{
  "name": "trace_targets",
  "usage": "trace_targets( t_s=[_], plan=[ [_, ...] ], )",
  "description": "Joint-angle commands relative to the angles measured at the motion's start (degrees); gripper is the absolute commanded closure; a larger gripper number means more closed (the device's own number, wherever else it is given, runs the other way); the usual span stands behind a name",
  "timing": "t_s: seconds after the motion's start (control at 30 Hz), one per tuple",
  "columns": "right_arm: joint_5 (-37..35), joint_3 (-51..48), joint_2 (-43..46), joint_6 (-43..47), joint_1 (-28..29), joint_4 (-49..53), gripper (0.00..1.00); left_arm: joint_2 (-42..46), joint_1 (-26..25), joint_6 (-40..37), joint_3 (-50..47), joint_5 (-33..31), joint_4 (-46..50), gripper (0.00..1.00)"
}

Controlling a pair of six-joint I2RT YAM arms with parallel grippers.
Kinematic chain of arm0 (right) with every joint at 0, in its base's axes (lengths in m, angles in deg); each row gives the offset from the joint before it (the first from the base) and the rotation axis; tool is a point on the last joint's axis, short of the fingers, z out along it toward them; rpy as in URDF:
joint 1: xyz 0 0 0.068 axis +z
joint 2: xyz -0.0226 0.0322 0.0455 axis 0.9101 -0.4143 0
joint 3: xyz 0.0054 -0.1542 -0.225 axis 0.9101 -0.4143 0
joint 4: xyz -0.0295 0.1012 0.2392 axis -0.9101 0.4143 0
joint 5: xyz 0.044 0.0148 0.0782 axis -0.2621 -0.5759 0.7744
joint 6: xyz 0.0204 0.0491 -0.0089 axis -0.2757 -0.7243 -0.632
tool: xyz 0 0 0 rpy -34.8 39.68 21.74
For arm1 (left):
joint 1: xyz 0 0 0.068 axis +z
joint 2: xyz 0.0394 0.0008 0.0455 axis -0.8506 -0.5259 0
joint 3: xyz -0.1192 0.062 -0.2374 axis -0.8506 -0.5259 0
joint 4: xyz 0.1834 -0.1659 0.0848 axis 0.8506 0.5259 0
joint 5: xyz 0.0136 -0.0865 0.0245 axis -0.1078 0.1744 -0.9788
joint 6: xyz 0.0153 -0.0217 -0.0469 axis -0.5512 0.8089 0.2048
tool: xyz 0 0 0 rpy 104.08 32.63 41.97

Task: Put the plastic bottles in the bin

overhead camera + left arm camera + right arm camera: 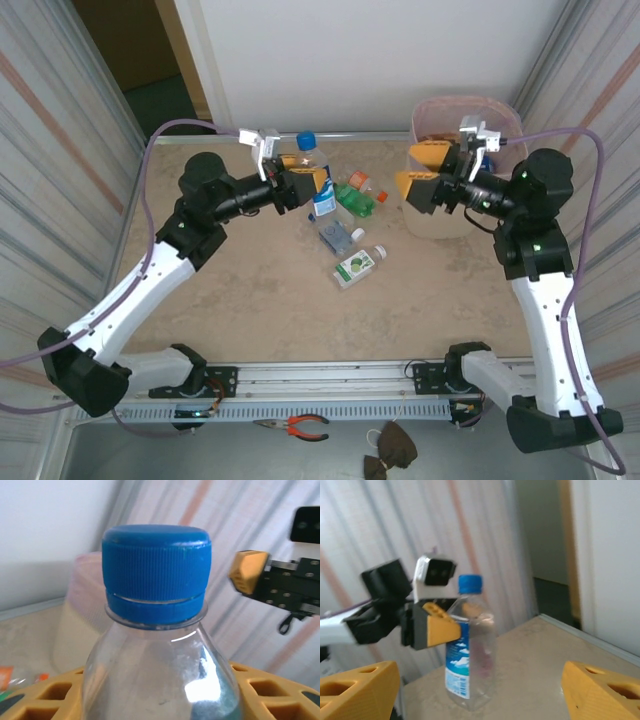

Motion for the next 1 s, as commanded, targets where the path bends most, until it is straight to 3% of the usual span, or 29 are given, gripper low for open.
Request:
trace_targets(
  t_s=[0.0, 0.23, 0.57, 0.97],
  plan=[
    [4.0, 0.6, 1.4, 5.1, 4.5, 0.8, 0.16, 1.2, -1.7, -4.7, 4.8, 9.7, -4.0, 0.53],
    [0.4, 2.3, 0.9, 9.6, 14.5, 4.6, 0.14, 1.2, -5.6, -8.3, 8.7, 15.2, -4.0, 0.53],
    [-3.1, 3.6, -2.5, 16.1, 24.5, 6.0, 0.12, 0.9, -9.8, -12.0, 11.8, 16.7, -1.5, 0.53],
    [-8.7, 4.2, -4.5, 18.5, 29.7, 7.4, 0.27, 1.2, -10.5, -13.5, 11.3, 12.4, 0.1, 0.52]
  ],
)
